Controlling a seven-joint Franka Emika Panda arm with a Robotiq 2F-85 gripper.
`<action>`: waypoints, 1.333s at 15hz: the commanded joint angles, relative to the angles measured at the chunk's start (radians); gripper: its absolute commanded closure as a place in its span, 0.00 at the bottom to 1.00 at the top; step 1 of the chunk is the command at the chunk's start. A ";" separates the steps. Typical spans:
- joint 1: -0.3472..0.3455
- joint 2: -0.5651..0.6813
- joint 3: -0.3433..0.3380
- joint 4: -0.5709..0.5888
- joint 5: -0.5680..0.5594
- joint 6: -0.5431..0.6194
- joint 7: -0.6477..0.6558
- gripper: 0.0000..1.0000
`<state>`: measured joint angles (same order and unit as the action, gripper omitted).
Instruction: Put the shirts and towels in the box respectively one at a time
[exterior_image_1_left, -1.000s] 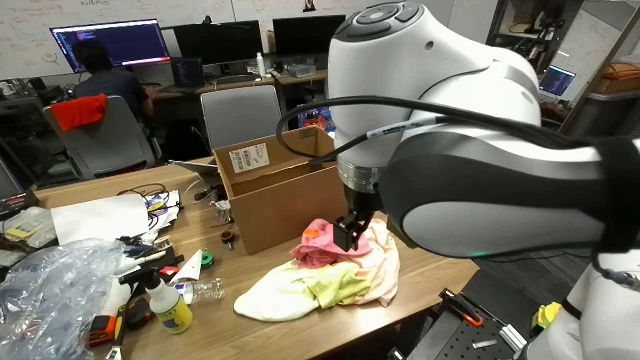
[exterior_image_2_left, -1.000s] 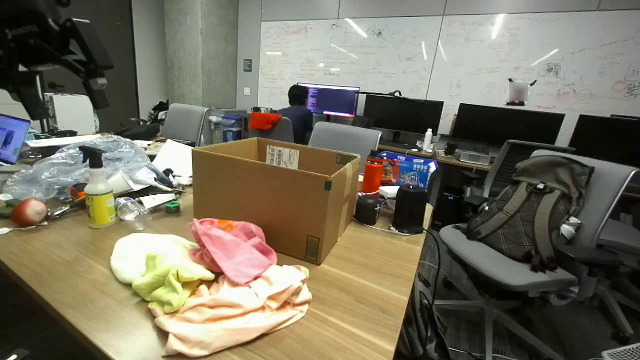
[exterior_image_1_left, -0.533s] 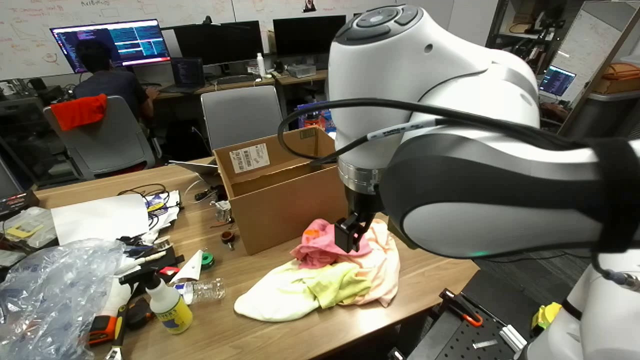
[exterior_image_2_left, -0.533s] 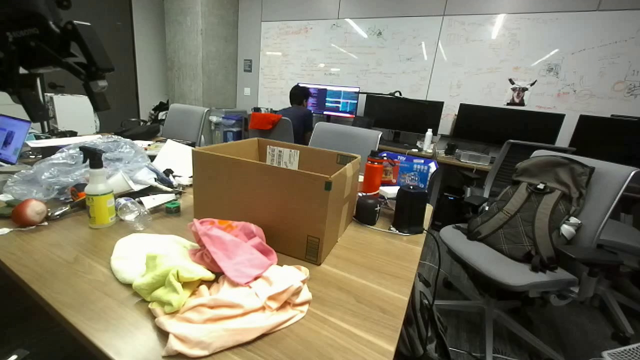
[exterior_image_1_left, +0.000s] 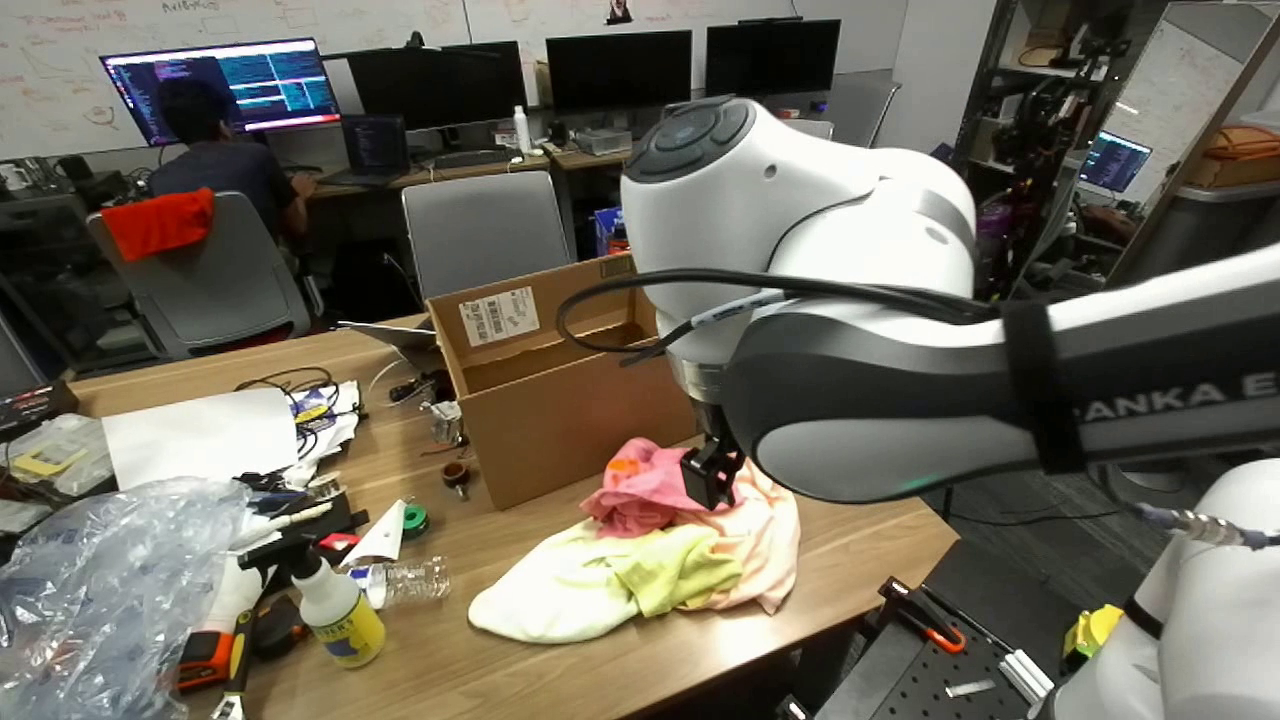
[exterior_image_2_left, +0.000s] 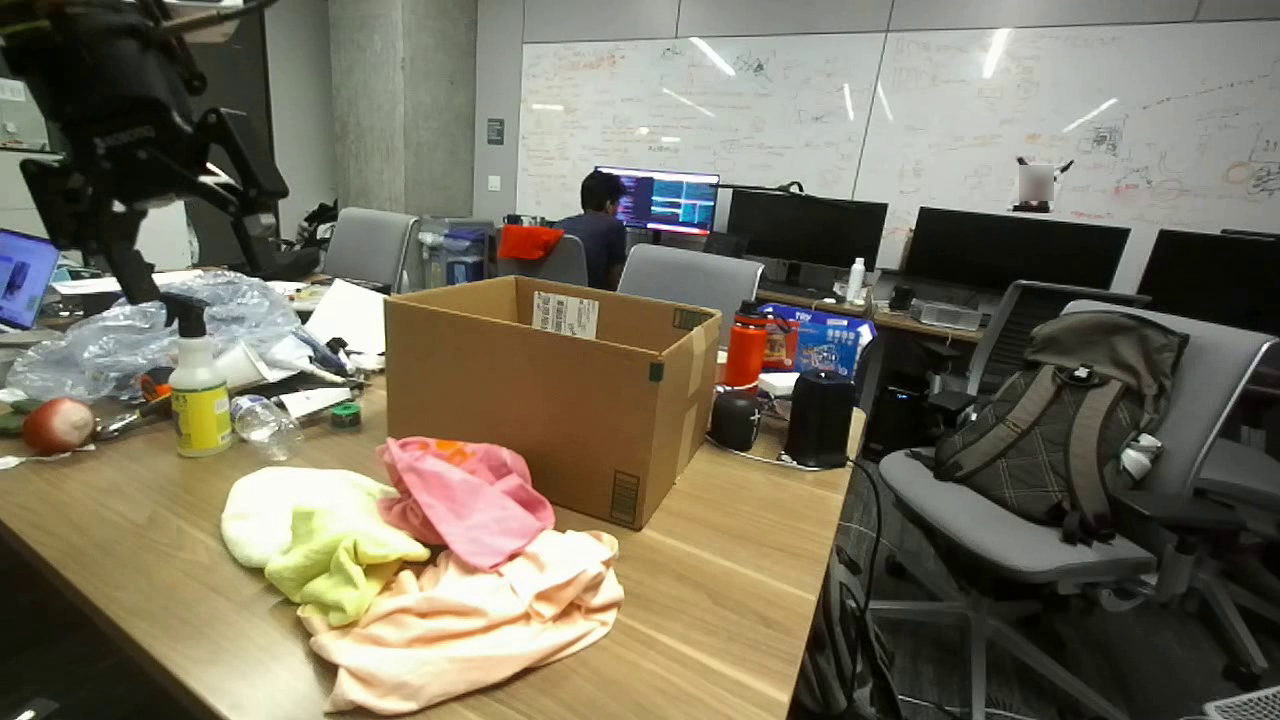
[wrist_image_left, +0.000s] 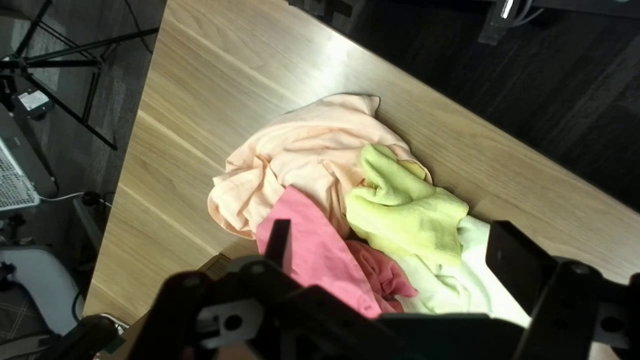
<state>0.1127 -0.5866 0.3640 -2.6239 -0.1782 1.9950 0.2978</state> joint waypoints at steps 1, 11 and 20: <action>0.011 0.126 -0.039 0.045 -0.028 0.033 -0.035 0.00; -0.003 0.323 -0.114 0.053 -0.026 0.269 -0.027 0.00; 0.007 0.510 -0.220 0.090 0.188 0.386 -0.208 0.00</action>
<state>0.1083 -0.1283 0.1762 -2.5770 -0.0852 2.3529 0.1807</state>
